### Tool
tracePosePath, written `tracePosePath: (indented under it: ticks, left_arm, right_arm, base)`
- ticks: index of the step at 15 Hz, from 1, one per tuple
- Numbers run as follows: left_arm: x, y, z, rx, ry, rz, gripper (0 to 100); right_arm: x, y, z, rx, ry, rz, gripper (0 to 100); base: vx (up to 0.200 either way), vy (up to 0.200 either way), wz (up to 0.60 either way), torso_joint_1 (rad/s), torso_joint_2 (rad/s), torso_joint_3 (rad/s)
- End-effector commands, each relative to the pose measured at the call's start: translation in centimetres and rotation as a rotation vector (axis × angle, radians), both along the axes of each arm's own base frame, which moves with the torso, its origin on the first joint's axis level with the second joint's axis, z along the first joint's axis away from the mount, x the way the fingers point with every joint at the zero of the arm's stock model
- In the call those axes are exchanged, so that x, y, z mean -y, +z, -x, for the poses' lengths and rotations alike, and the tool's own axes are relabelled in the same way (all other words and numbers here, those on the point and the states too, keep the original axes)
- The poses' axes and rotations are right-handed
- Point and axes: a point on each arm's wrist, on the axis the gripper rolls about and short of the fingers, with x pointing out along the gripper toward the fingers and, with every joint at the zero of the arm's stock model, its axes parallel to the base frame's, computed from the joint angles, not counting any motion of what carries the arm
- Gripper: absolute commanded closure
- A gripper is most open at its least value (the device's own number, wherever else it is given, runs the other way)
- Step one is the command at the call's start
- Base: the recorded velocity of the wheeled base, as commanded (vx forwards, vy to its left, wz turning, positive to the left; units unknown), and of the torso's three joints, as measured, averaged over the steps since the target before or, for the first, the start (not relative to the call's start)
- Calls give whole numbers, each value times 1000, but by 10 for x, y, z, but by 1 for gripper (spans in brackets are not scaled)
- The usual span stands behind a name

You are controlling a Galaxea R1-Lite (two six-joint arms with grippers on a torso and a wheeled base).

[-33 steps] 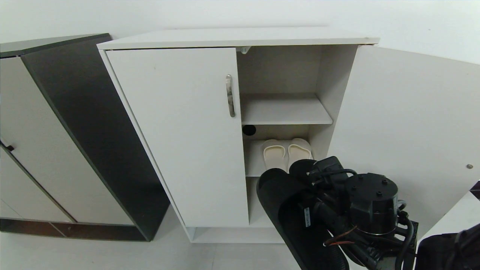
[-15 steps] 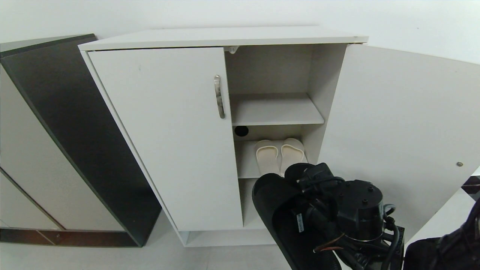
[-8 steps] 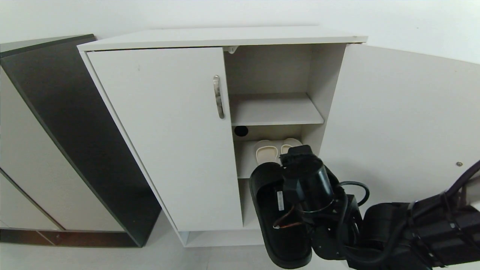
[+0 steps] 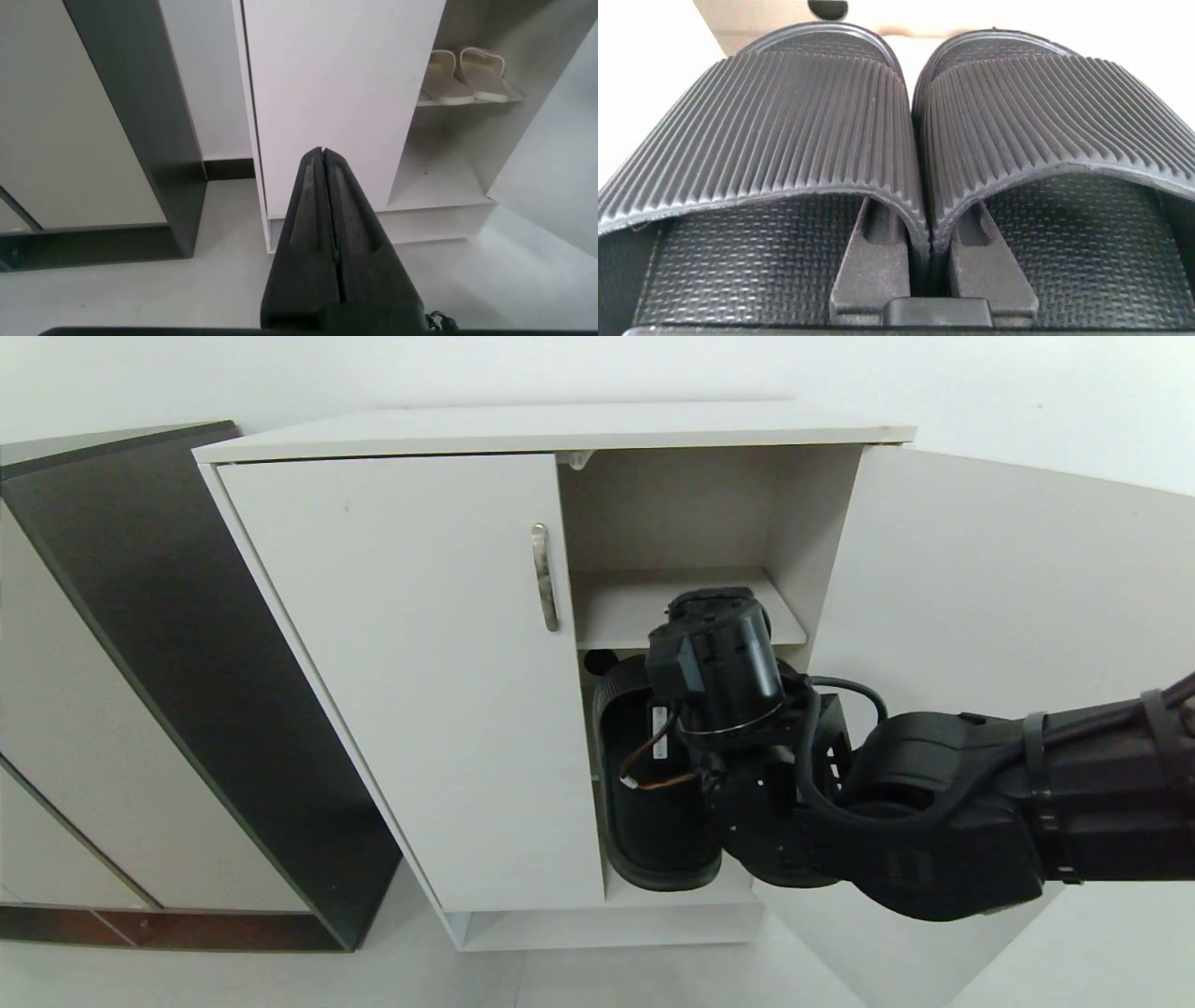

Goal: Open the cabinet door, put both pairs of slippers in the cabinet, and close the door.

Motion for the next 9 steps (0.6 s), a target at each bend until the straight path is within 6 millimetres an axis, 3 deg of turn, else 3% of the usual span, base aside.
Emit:
tracePosePath:
  ticks: [1,4,9]
  left_arm:
    - [0,0,0,-1,3,-2,100]
    - [0,0,0,-1,3,3,100]
    - [0,0,0,-1,3,5,100]
  right_arm:
    - [-4,13,-4,28,-34,-13,100]
    - [-4,23,-4,44,-39,-26,100]
    - [5,18,1,31,-35,36,100]
  base:
    - [0,0,0,0,0,0]
    - [0,0,0,0,0,0]
    - [0,0,0,0,0,0]
